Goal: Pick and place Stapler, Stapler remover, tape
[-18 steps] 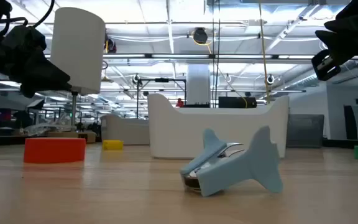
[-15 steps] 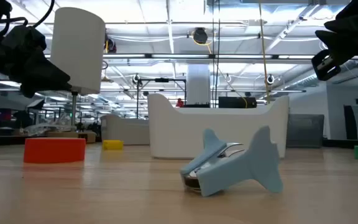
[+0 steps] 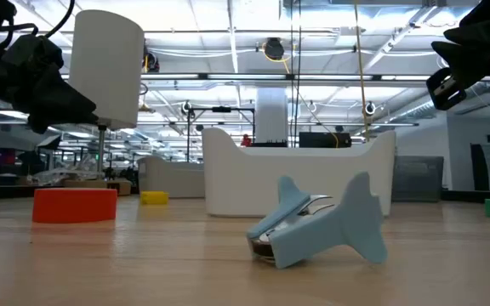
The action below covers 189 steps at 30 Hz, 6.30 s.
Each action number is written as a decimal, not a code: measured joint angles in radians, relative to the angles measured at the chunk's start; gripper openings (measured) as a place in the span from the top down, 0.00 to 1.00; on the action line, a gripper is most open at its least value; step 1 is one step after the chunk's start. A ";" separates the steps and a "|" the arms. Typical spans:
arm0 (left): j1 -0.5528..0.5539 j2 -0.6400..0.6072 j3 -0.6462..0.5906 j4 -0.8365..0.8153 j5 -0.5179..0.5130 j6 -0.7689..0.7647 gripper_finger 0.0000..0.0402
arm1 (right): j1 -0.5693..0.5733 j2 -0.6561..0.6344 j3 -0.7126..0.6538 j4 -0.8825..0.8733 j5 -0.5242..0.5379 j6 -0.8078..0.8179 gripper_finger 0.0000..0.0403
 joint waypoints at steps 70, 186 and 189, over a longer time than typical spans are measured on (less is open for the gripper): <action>-0.056 0.134 0.050 0.613 0.032 -0.061 0.63 | 0.000 0.000 0.000 0.186 0.635 0.251 0.84; -0.526 1.508 0.806 -0.593 0.553 -2.095 0.28 | 0.000 0.000 0.000 0.178 0.630 0.202 0.84; -0.526 1.534 0.806 -0.573 0.573 -2.088 0.32 | 0.000 0.000 0.000 0.178 0.630 0.202 0.84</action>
